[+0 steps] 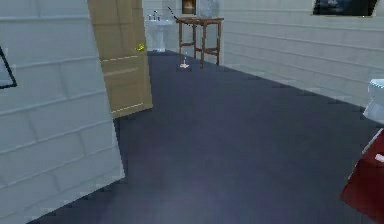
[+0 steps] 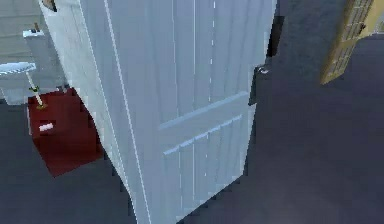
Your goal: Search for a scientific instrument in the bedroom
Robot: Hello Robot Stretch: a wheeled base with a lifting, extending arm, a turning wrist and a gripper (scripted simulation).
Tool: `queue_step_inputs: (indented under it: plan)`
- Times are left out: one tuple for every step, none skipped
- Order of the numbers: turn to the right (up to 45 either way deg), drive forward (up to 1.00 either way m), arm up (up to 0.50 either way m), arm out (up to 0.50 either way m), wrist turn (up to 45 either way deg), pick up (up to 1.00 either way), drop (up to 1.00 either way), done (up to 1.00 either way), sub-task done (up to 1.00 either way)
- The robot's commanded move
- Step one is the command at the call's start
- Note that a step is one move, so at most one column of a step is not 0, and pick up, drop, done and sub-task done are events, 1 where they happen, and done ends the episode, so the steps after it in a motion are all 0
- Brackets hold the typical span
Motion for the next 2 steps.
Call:
queue_step_inputs:
  plan:
    - [0.0,1.00,0.00,0.00,0.0,0.00,0.00,0.00,0.00]
    - [-18.0,0.00,0.00,0.00,0.0,0.00,0.00,0.00,0.00]
